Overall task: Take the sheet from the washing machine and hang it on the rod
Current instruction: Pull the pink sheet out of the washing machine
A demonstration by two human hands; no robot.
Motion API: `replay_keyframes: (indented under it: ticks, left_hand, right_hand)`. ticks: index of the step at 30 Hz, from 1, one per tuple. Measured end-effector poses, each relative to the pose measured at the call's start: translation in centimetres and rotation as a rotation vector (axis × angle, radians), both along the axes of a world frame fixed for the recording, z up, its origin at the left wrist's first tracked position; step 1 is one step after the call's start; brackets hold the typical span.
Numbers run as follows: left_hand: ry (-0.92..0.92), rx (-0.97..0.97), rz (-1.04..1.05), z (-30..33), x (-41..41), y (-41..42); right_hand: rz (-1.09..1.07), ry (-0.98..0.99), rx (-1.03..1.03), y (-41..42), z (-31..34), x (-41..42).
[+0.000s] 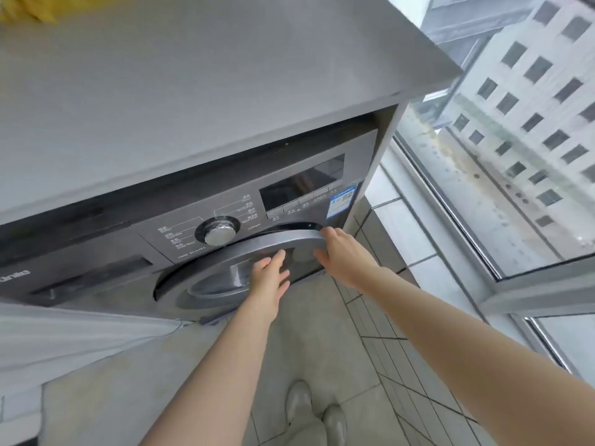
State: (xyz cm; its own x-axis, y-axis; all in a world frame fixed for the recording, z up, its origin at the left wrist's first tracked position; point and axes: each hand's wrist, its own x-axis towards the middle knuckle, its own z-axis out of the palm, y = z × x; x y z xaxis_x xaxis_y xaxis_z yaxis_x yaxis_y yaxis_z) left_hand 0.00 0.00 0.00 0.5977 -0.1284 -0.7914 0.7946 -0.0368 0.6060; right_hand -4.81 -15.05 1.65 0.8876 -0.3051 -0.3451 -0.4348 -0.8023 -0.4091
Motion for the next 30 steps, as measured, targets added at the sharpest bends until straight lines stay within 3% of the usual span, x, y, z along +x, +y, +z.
replay_keyframes:
  ticks: [5, 13, 20, 30]
  left_hand:
    - [0.059, -0.157, 0.237, -1.3, 1.0, -0.5]
    - [-0.014, -0.222, 0.455, -2.8, 1.2, -1.3]
    - [-0.061, -0.171, 0.507, -2.7, -0.4, -2.1]
    - [-0.135, -0.022, 0.354, -2.4, -8.8, 2.7]
  right_hand:
    - [0.084, 0.032, 0.063, 0.2, -2.1, 3.0]
    - [0.129, -0.047, 0.072, 0.1, -4.6, 4.3]
    - [0.193, -0.048, 0.023, -0.1, -4.7, 2.7]
    - [0.289, 0.158, 0.081, 2.3, -3.7, -4.7]
